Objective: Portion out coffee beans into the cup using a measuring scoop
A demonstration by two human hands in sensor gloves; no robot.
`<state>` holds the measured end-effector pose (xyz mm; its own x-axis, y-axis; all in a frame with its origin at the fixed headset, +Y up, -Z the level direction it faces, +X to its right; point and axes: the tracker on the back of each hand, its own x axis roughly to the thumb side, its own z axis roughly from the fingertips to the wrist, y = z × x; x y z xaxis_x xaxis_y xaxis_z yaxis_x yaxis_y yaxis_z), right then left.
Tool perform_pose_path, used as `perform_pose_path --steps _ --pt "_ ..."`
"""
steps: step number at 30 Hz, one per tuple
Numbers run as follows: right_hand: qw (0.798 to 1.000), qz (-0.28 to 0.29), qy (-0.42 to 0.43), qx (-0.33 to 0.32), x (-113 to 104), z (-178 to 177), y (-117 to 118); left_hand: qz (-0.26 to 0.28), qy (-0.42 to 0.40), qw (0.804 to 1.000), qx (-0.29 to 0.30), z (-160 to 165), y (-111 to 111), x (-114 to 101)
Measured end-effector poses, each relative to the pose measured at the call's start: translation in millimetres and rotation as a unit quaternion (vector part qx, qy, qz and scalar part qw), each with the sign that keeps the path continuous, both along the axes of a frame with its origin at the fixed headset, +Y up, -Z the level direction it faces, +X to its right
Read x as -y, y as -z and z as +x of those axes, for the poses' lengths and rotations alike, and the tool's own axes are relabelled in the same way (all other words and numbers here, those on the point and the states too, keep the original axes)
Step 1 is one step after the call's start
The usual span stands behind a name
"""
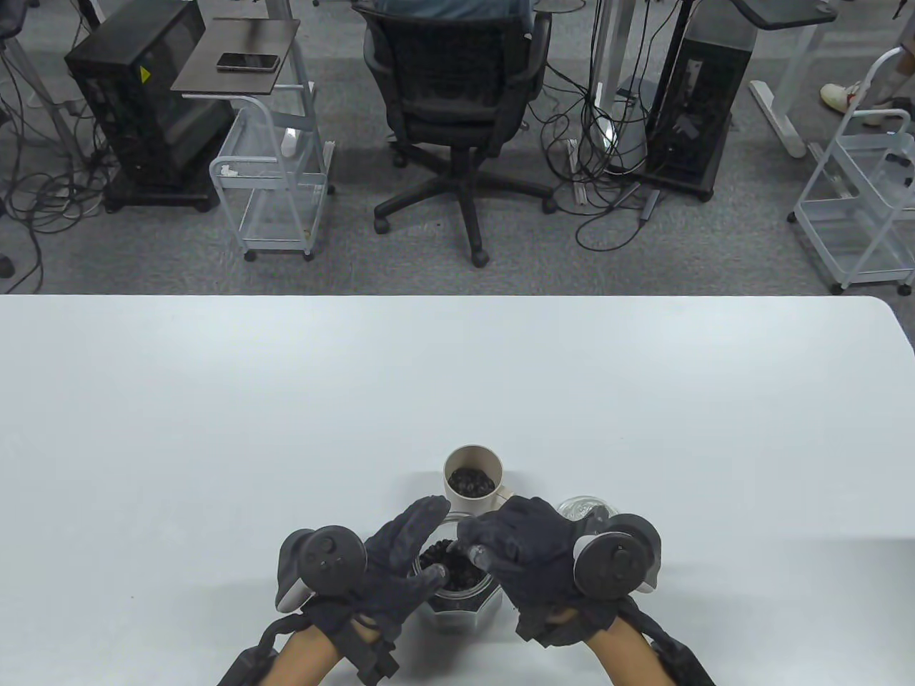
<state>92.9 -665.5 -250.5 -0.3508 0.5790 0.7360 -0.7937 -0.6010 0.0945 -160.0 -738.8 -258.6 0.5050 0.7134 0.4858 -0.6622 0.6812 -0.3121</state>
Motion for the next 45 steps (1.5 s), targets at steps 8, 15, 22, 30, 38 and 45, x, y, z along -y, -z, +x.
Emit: perform_pose_path --steps 8,15,22,30,38,45 --pt "0.995 -0.085 0.038 0.025 10.3 5.1 10.3 0.0 0.0 1.0 0.0 -0.1 0.0 0.1" --pt "0.977 -0.179 0.099 0.057 22.8 13.7 19.9 0.002 0.002 1.0 -0.003 -0.3 0.0 0.0" --pt "0.944 -0.263 0.176 0.096 35.3 26.2 26.8 0.002 0.002 1.0 -0.003 -0.3 0.0 0.0" --pt "0.888 -0.36 0.258 0.124 56.0 42.1 33.9 0.002 0.001 1.0 -0.002 -0.1 -0.1 0.1" --pt "0.836 -0.418 0.329 0.138 70.5 57.8 39.2 0.001 0.001 1.0 -0.002 -0.1 0.0 0.3" --pt "0.785 -0.469 0.38 0.138 84.8 70.4 44.1 0.001 0.001 1.0 -0.002 -0.1 0.1 0.4"
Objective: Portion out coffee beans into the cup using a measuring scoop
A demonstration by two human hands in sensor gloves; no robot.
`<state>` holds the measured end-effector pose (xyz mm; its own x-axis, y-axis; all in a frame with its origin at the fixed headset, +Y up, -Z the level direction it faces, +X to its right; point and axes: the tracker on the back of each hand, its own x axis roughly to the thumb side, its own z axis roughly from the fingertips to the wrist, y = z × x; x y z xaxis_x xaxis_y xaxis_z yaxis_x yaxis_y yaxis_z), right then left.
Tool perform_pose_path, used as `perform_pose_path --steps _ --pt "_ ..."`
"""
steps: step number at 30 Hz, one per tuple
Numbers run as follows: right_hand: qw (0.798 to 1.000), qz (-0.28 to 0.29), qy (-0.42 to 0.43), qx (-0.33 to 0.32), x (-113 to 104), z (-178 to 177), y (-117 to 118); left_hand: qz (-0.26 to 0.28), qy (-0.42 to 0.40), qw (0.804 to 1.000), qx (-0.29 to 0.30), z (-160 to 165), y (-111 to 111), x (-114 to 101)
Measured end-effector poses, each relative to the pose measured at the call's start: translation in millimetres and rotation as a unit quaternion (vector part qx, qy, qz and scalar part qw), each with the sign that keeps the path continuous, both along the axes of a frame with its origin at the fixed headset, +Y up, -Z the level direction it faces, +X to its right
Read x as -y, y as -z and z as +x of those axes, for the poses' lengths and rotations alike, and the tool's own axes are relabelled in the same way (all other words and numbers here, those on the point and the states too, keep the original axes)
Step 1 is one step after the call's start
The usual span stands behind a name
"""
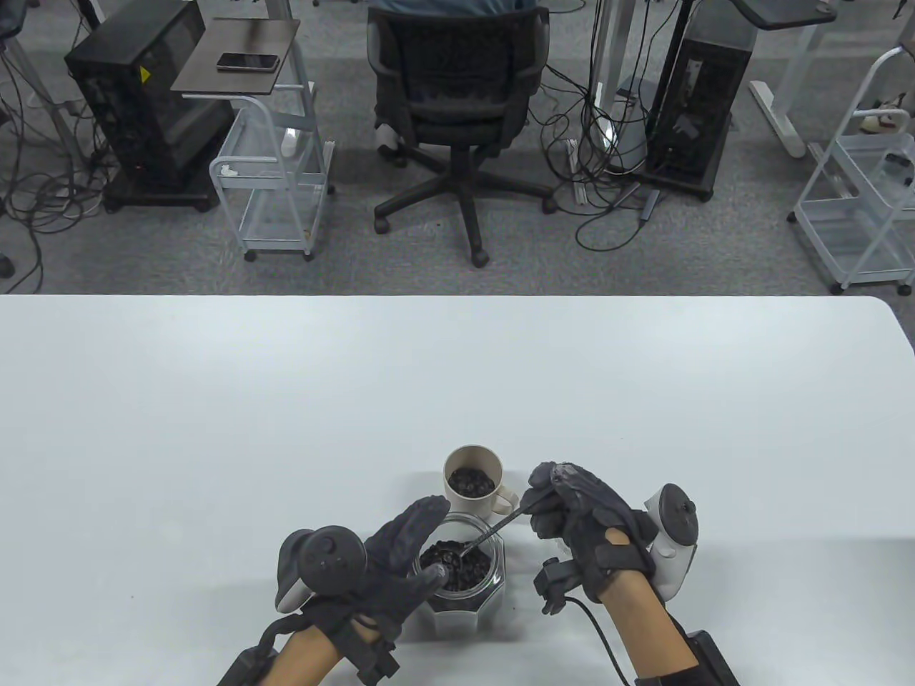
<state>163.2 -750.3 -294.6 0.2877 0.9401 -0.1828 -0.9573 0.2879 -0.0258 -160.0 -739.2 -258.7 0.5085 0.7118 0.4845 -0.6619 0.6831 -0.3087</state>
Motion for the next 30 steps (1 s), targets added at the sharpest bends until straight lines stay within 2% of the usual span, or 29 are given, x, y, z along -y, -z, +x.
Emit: perform_pose_path --steps 8,18,30 --pt "0.999 -0.026 0.024 0.01 8.6 8.7 2.7 0.0 -0.001 1.0 0.0 0.0 0.0 0.3" --pt "0.998 -0.026 0.049 0.023 3.3 15.6 0.7 -0.001 -0.001 1.0 -0.001 -0.1 0.1 0.4" --pt "0.991 -0.026 0.088 0.093 -3.5 32.4 -3.7 -0.001 -0.001 1.0 0.0 -0.2 0.1 0.4"
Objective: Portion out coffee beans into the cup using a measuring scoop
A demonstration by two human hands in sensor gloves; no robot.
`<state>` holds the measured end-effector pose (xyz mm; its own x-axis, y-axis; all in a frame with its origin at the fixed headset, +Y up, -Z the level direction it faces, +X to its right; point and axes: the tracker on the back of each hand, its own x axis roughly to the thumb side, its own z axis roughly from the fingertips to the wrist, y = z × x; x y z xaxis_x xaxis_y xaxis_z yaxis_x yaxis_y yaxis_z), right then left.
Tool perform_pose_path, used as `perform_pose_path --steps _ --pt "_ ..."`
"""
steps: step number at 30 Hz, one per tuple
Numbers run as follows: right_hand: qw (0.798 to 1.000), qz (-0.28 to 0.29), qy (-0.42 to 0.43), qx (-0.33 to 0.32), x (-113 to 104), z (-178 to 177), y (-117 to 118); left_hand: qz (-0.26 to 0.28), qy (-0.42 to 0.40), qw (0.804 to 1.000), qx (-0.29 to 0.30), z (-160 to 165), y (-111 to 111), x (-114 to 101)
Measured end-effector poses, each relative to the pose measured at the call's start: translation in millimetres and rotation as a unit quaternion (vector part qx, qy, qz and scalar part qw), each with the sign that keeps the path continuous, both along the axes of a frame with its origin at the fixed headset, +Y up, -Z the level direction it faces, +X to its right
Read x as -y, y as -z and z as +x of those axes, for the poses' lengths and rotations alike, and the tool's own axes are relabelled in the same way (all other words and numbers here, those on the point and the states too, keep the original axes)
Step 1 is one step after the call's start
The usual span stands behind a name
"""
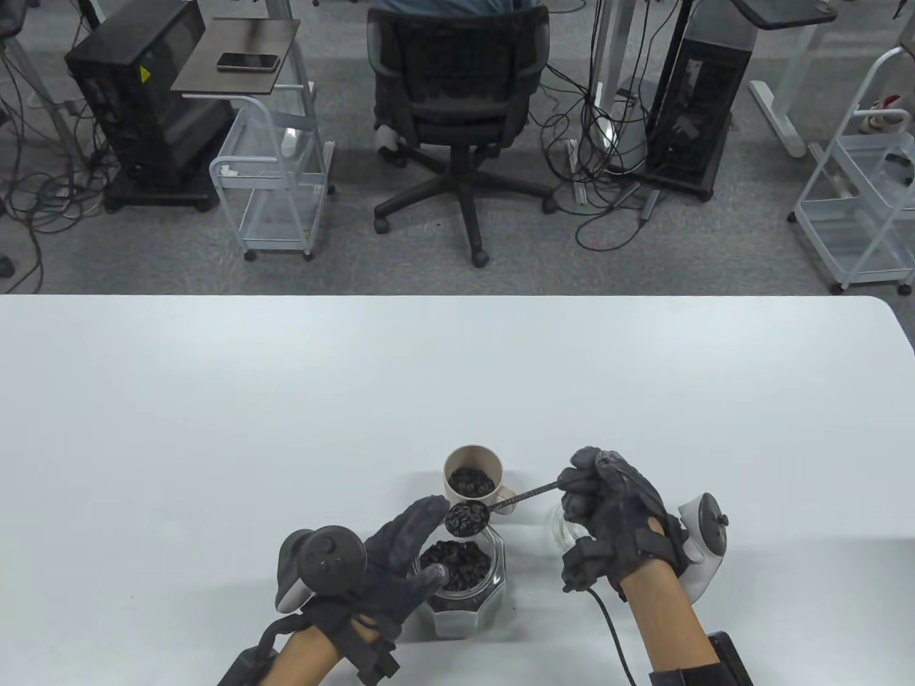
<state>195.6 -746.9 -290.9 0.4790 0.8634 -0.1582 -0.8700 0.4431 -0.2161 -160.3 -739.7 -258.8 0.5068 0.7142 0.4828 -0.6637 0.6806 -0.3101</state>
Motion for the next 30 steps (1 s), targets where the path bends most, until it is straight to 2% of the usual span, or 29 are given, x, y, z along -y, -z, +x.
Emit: perform_pose_path --steps 8,14,22,26,28,30 --pt "0.999 -0.002 0.007 0.044 -1.0 10.7 -2.0 0.0 0.001 1.0 0.0 0.1 -0.1 -0.4" --pt "0.999 0.007 -0.008 0.045 0.1 11.2 -0.2 0.0 0.001 1.0 0.0 0.2 -0.1 -0.3" --pt "0.992 0.043 -0.114 0.04 -0.6 1.7 2.6 -0.001 0.001 1.0 0.0 0.1 -0.1 -0.2" --pt "0.975 0.097 -0.2 0.004 -4.5 -12.5 6.3 -0.001 0.001 1.0 0.0 0.1 -0.1 -0.2" --pt "0.955 0.133 -0.263 -0.022 -10.1 -20.8 6.7 -0.001 0.002 1.0 0.0 0.1 -0.1 -0.2" --pt "0.922 0.187 -0.335 -0.048 -20.1 -29.7 5.9 -0.002 0.0 1.0 0.0 0.0 -0.1 -0.1"
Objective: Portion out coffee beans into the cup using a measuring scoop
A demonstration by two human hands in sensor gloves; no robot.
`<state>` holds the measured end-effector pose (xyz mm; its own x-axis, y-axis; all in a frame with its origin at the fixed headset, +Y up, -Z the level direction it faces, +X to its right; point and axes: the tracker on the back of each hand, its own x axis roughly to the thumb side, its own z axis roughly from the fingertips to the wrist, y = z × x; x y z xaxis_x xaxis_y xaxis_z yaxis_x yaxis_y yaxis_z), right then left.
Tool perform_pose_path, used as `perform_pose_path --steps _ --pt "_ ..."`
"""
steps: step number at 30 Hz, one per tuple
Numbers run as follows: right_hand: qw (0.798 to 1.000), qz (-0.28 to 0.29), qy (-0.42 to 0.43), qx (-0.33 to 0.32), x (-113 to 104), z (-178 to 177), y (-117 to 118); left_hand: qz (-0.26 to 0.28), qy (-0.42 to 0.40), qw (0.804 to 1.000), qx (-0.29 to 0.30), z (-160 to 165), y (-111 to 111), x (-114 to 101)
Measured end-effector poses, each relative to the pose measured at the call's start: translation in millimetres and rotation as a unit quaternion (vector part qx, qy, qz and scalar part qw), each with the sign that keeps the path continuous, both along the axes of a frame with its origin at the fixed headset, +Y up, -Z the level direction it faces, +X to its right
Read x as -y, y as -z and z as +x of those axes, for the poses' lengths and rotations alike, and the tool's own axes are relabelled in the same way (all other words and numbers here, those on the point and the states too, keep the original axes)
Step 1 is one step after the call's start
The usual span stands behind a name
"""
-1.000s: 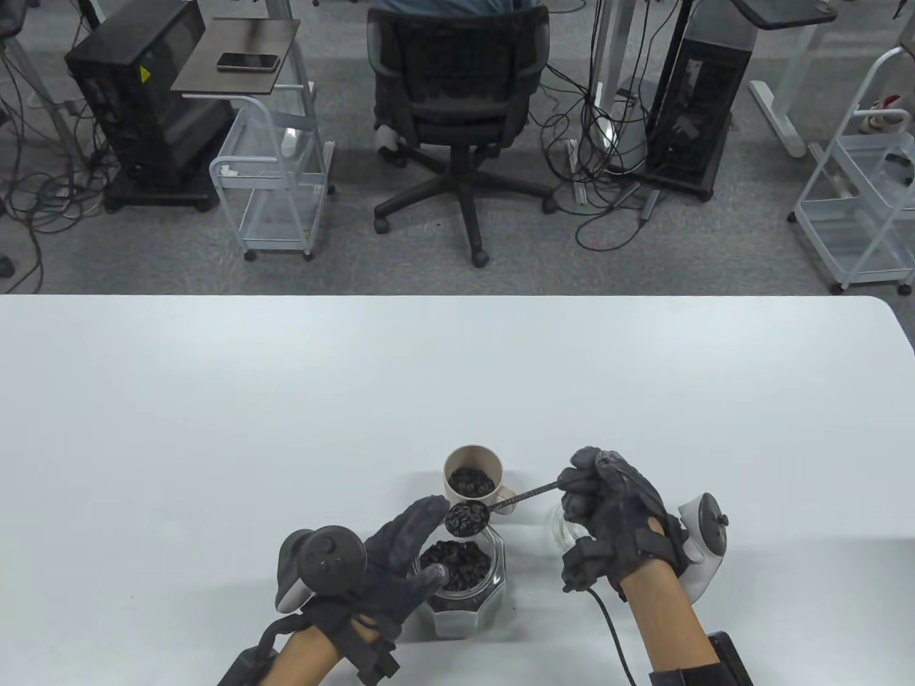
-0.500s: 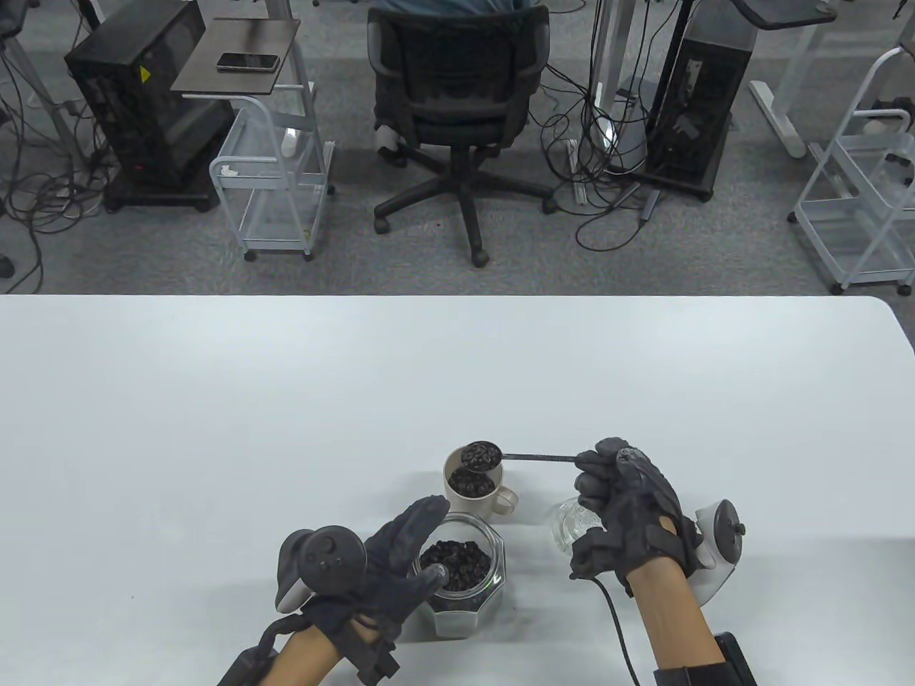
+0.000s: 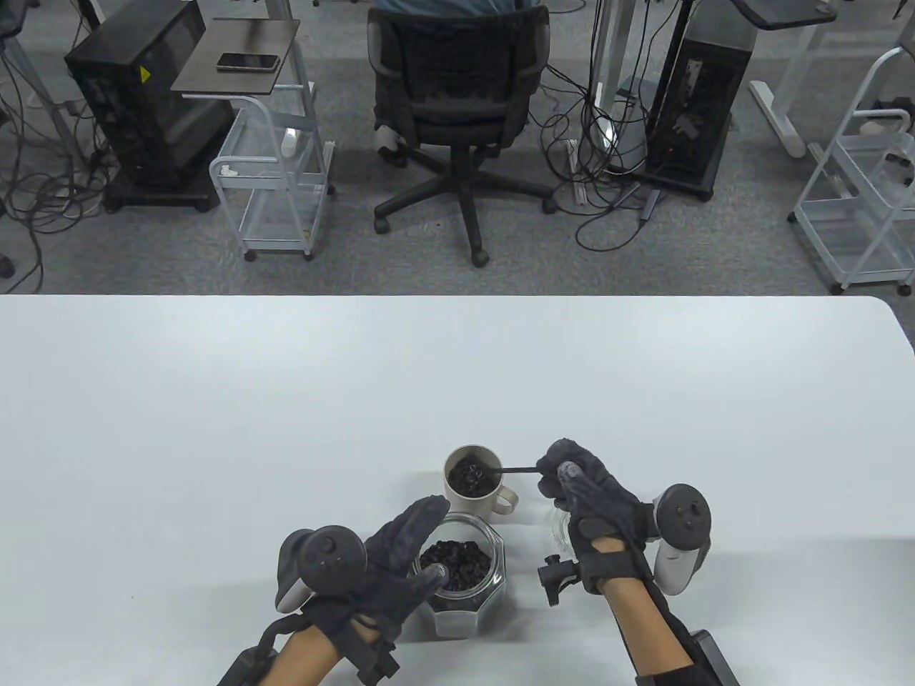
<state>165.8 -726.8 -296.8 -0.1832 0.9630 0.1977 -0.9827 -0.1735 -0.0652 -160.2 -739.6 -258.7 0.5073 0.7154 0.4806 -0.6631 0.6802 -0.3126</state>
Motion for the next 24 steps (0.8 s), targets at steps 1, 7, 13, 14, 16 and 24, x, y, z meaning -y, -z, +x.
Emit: perform_pose_path --steps 1,7,13,14,16,24 --pt "0.998 0.034 -0.046 -0.019 -6.8 -5.4 -1.3 0.0 0.0 1.0 0.0 0.0 -0.1 0.0" --pt "0.964 0.147 -0.21 -0.076 -26.4 -30.7 -12.0 -0.001 0.0 1.0 0.0 0.0 0.0 0.1" --pt "0.96 0.156 -0.214 -0.087 -27.4 -37.3 -15.1 -0.001 0.0 1.0 0.0 -0.1 0.1 0.1" --pt "0.96 0.156 -0.214 -0.086 -27.4 -37.0 -15.0 -0.001 0.0 1.0 0.0 -0.1 0.1 0.1" --pt "0.962 0.156 -0.209 -0.084 -27.3 -35.8 -14.6 -0.001 0.0 1.0 0.0 -0.2 0.1 0.1" --pt "0.967 0.16 -0.183 -0.071 -33.1 -29.8 -15.4 -0.001 0.0 1.0 0.0 -0.2 0.1 0.1"
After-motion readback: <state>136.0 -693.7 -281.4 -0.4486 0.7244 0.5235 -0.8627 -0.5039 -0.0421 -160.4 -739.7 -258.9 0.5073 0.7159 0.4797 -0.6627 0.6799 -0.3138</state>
